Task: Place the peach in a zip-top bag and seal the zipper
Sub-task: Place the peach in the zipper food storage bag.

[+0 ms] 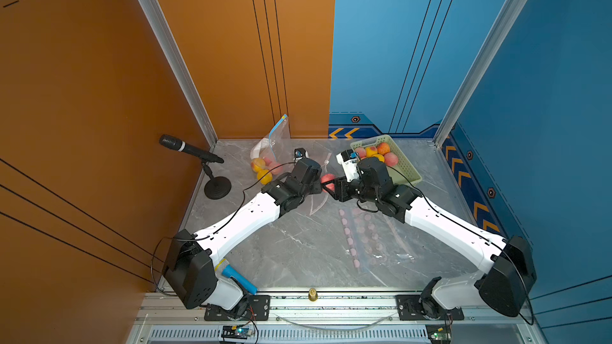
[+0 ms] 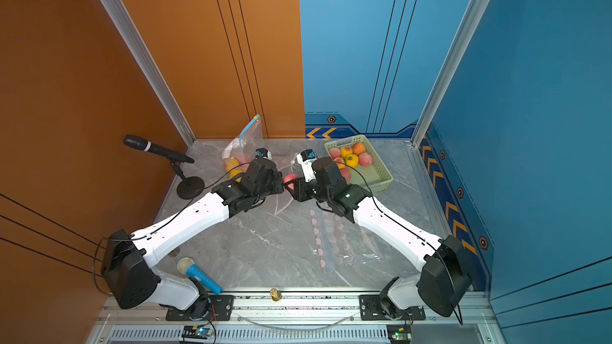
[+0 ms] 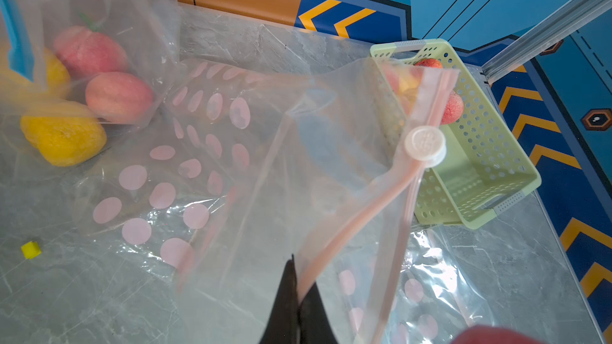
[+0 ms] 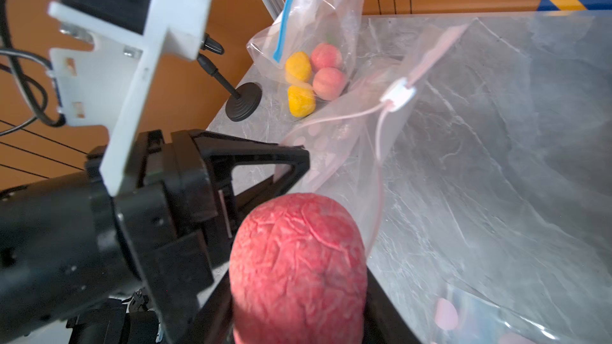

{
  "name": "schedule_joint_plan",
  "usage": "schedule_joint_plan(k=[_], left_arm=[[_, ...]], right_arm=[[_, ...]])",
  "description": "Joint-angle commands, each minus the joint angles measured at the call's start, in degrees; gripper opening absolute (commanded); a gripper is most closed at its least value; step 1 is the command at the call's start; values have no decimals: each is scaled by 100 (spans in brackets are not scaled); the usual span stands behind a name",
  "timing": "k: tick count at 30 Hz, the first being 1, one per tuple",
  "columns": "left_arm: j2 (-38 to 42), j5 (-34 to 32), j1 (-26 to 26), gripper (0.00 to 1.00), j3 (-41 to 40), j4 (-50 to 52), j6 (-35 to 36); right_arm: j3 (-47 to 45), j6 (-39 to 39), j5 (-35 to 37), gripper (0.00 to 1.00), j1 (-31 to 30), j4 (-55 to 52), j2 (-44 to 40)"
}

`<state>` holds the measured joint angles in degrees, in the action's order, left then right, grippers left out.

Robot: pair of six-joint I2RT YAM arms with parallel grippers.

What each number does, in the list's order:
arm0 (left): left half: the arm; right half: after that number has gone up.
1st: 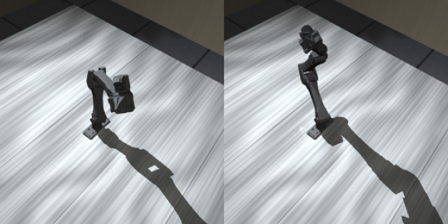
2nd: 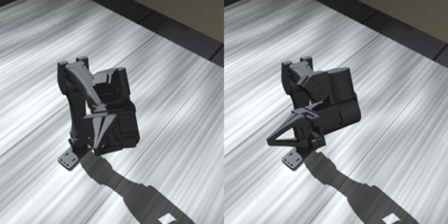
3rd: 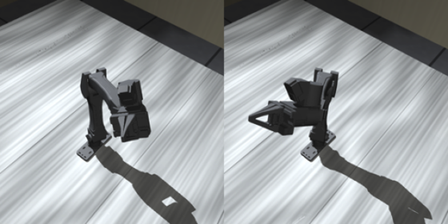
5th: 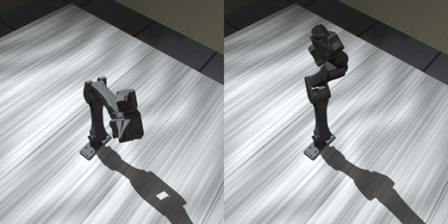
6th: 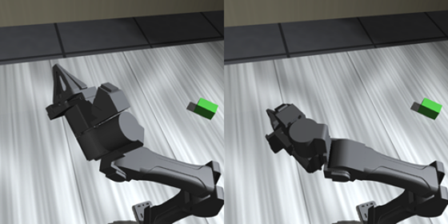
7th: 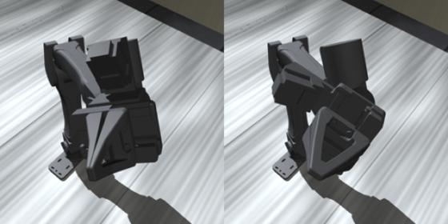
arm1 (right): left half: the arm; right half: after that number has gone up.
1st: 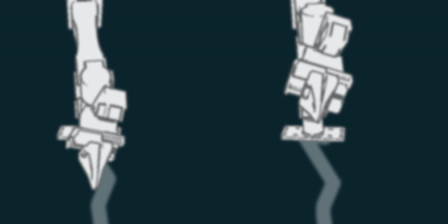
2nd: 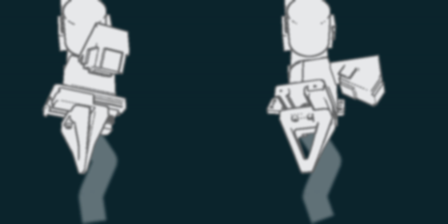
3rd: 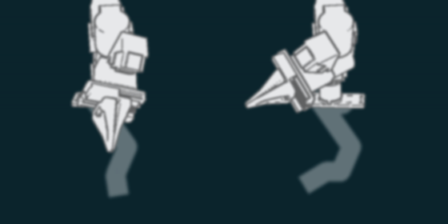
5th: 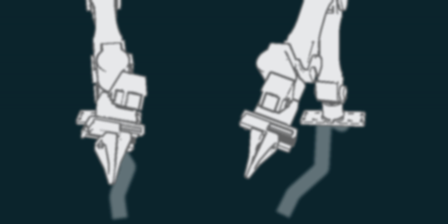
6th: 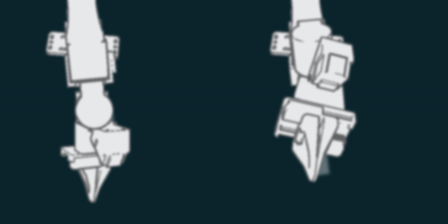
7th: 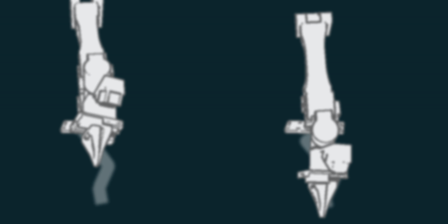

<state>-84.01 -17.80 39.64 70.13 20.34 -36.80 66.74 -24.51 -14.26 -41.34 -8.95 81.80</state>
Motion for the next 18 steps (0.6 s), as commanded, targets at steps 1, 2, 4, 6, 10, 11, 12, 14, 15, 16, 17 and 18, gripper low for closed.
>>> schedule_joint_plan(k=[1, 2, 4, 6, 10, 11, 12, 14, 15, 16, 17, 18], left_arm=[[229, 199, -29, 0, 61, -56, -81], [263, 215, -30, 0, 61, -64, -82], [361, 216, -15, 0, 58, -57, -90], [459, 218, -7, 0, 36, -63, -90], [608, 313, 4, 0, 17, -64, -117], [639, 352, 4, 0, 3, -67, -130], [656, 396, 17, 0, 1, -62, -141], [682, 490, 26, 0, 2, -58, -166], [692, 544, 38, 0, 5, -48, -197], [697, 622, 37, 0, 3, -43, -236], [710, 685, 48, 0, 1, -47, -263], [710, 738, 71, 0, 15, -48, -301]], right_arm=[[117, -124, 89, 46, -141, 365, 344], [121, -133, 109, 45, -163, 399, 400], [92, -158, 167, 45, -181, 463, 535], [40, -189, 207, 45, -186, 545, 621], [-72, -277, 307, 45, -145, 688, 688], [-90, -306, 326, 44, -126, 706, 689], [-91, -330, 354, 44, -111, 711, 694], [-73, -370, 498, 44, -100, 686, 671], [-48, -378, 610, 45, -94, 629, 655], [-1, -374, 728, 45, -91, 541, 645], [48, -371, 820, 46, -91, 448, 644], [123, -339, 893, 47, -88, 327, 666]])
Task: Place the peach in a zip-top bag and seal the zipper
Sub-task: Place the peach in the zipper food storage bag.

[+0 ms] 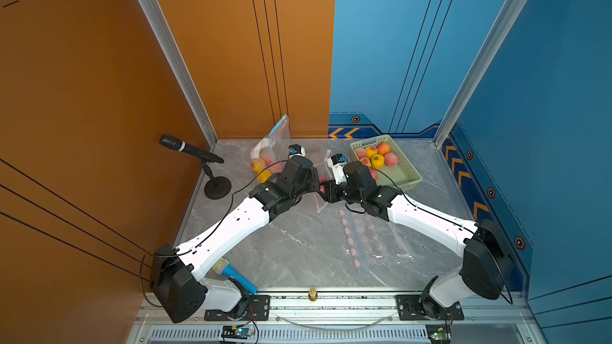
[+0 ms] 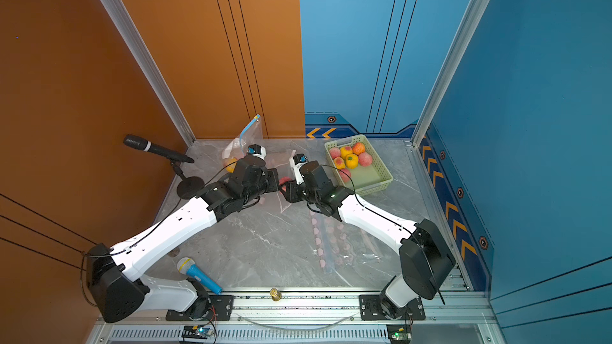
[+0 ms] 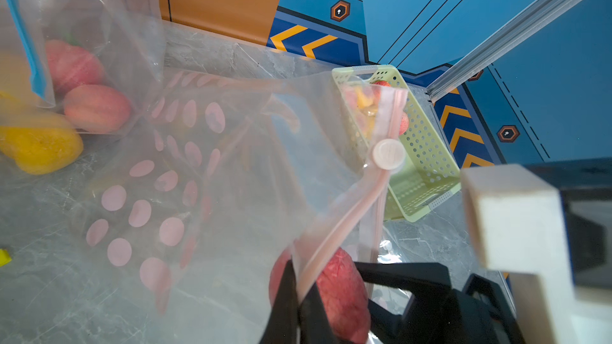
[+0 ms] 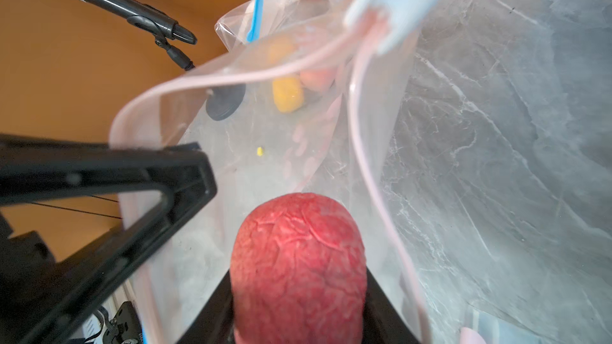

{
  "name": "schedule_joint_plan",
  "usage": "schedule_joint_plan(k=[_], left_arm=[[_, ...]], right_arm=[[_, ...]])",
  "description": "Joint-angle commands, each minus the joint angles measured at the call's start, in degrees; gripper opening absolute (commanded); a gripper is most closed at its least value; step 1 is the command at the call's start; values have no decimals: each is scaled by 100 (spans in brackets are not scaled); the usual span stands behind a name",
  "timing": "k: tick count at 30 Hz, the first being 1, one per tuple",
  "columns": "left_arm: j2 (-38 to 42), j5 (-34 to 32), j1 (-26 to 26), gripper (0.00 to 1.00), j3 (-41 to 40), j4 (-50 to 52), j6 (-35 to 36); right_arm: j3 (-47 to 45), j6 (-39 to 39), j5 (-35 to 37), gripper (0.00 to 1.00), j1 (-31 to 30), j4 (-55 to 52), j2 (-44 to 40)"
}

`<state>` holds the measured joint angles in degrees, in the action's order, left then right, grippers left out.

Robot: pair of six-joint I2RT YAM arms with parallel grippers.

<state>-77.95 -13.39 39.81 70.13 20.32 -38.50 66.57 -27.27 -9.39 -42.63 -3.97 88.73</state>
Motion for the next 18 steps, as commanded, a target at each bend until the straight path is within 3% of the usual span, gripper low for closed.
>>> schedule_joint_plan(k=[1, 8, 18], left_arm=[[103, 340, 68, 0, 32, -43, -147], [166, 336, 119, 0, 32, -69, -210], [184, 190, -4, 0, 0, -29, -166]], right_arm=[[223, -26, 441, 50, 32, -293, 1], [474, 125, 551, 81, -52, -754, 63], [516, 230, 472, 82, -45, -1109, -503]])
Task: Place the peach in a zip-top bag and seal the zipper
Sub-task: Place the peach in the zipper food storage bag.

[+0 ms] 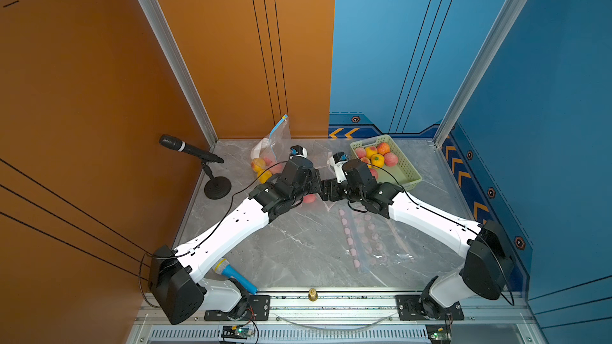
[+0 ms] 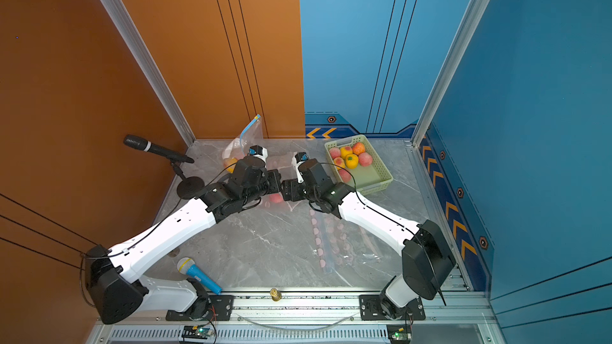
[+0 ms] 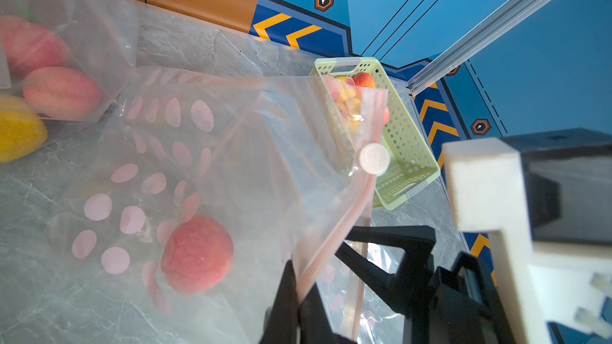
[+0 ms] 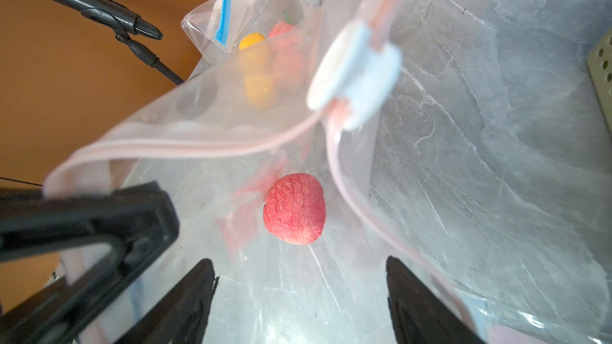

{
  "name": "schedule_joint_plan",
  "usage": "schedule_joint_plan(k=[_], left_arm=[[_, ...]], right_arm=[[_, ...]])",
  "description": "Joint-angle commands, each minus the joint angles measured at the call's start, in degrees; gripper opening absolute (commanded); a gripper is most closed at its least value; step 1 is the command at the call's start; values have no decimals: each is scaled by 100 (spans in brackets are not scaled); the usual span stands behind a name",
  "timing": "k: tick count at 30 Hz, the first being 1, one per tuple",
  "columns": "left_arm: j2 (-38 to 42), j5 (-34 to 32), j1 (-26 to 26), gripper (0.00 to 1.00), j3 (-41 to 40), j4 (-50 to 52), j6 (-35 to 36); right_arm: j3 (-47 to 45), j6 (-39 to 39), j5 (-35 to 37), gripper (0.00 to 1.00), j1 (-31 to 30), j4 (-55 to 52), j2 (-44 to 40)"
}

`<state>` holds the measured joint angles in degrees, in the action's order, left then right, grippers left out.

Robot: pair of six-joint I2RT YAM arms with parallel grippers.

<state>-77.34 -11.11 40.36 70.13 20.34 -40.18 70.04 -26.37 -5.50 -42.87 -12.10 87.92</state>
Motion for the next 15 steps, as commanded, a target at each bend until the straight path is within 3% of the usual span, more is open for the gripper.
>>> schedule_joint_plan(k=[1, 7, 11, 15], left_arm=[[125, -48, -76, 0, -22, -38, -3], [110, -106, -173, 0, -143, -38, -7], [129, -92, -186, 0, -161, -22, 10], [164, -97, -191, 0, -186, -21, 19]], right_arm=[[166, 162, 67, 82, -2, -352, -541], [24, 131, -161, 81, 226, -468, -1320], [19, 32, -46, 79, 793, -700, -1689], [295, -132, 5, 76, 1650, -1313, -1471]])
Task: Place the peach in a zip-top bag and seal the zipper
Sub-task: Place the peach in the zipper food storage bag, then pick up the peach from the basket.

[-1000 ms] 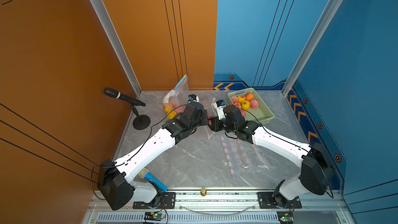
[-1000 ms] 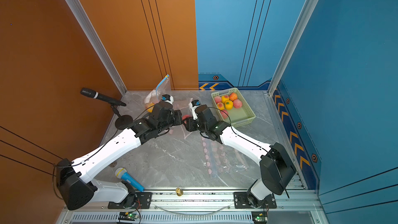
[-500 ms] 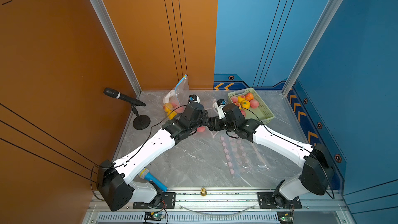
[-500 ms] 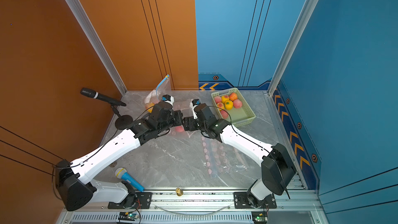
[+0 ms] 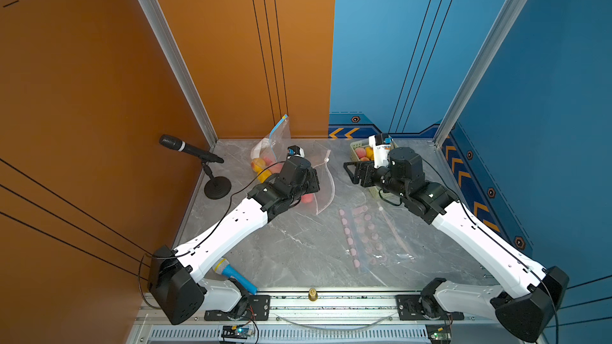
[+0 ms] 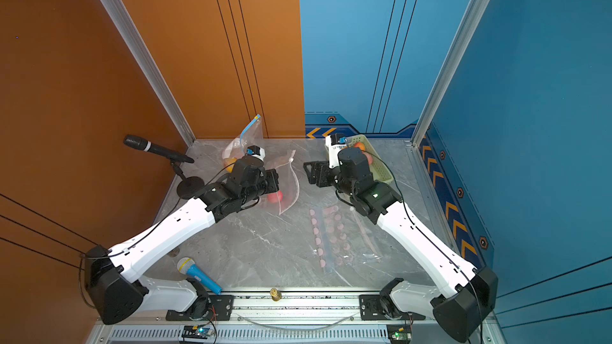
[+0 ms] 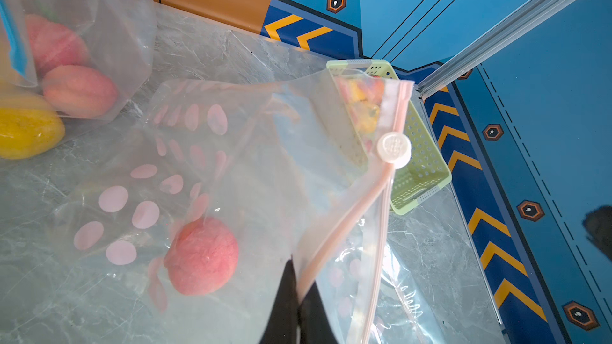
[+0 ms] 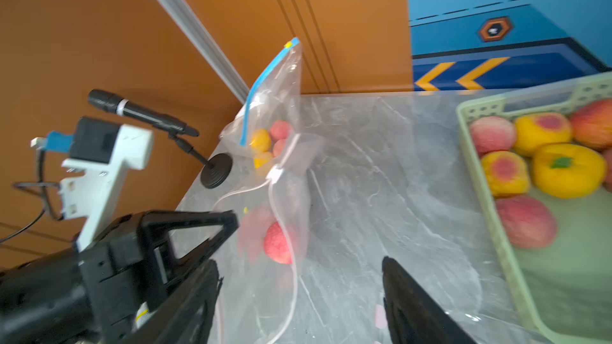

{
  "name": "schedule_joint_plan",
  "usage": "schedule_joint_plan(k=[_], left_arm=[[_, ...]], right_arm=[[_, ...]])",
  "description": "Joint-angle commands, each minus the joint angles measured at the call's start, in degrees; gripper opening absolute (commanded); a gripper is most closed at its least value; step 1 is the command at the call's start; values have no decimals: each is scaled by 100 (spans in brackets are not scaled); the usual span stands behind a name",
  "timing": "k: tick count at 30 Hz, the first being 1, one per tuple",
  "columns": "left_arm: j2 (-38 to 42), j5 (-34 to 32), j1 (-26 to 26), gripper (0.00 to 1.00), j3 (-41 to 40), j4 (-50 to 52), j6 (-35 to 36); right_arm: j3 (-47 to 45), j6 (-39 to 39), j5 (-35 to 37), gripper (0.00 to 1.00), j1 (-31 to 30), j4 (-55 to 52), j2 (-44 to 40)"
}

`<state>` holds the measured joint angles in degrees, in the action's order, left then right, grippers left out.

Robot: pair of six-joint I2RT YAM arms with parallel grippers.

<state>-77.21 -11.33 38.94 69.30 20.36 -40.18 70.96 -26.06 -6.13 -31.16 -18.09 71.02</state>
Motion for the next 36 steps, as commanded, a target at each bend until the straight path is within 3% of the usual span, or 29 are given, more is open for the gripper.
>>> schedule_joint_plan(k=[1, 6, 12, 25, 36], left_arm=[[148, -85, -51, 0, -112, -24, 19], [138, -110, -44, 0, -144, -41, 11], [118, -126, -28, 0, -147, -52, 1], [75, -104, -18, 0, -196, -115, -51], [71, -108, -20, 0, -243, -137, -80]], right_arm=[[276, -183, 23, 75, 725, -857, 353], [614, -176, -163, 74, 1766, -1183, 1255], [1226, -103, -509, 77, 2388, -1280, 2557], [2819, 113, -1014, 77, 2572, -1900, 4995], [2900, 222, -1149, 75, 2504, -2062, 5406]])
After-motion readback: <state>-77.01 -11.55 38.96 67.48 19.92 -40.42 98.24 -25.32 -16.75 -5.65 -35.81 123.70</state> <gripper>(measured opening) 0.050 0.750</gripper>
